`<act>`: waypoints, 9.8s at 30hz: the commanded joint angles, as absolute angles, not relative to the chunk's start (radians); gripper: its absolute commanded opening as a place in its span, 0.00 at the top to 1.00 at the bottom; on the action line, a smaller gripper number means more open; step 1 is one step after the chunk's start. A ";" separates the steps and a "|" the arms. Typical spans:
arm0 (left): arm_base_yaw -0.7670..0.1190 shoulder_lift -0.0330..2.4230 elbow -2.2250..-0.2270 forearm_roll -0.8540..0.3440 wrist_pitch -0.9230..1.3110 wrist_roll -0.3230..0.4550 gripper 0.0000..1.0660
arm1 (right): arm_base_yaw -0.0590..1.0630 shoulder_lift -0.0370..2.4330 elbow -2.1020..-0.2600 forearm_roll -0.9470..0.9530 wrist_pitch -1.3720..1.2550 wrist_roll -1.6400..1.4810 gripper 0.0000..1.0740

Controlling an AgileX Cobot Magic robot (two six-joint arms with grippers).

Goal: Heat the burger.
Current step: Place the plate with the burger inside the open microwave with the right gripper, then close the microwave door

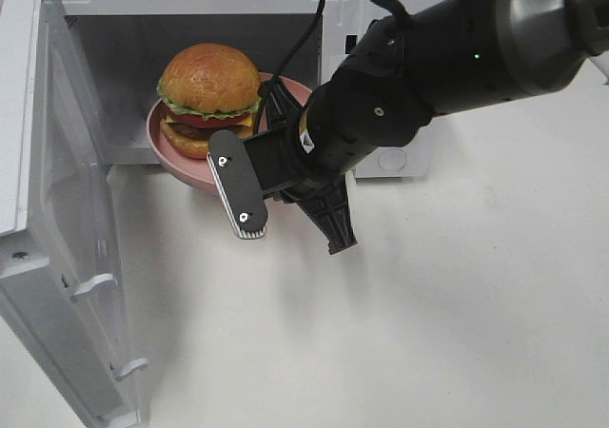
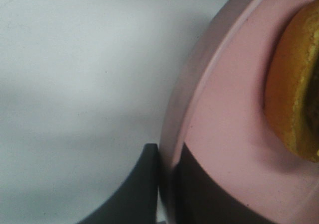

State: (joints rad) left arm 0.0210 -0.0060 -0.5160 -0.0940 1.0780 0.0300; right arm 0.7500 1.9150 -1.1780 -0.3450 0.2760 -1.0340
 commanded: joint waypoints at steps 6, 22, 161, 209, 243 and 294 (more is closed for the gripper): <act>0.022 -0.025 -0.517 -0.098 1.069 0.027 0.06 | 0.771 1.956 -1.274 -0.353 0.256 -1.018 1.00; 0.022 -0.023 -0.517 -0.098 1.069 0.027 0.06 | 0.768 2.068 -1.449 -0.354 0.324 -0.941 1.00; 0.022 -0.023 -0.517 -0.098 1.069 0.027 0.06 | 0.734 1.749 -1.052 -0.408 0.100 -0.629 0.29; 0.022 -0.023 -0.517 -0.098 1.069 0.027 0.06 | 0.736 0.901 -0.716 -0.250 1.045 0.198 0.29; 0.022 -0.023 -0.517 -0.098 1.069 0.027 0.06 | 0.209 0.178 -0.542 -0.141 1.049 0.071 0.29; 0.022 -0.022 -0.517 -0.098 1.069 0.027 0.06 | 0.060 -0.032 -0.500 -0.112 0.995 0.059 0.29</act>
State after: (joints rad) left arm 0.0210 -0.0060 -0.5160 -0.0940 1.0780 0.0300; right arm 0.0640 -0.0040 -0.5030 -0.1140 1.0070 0.0660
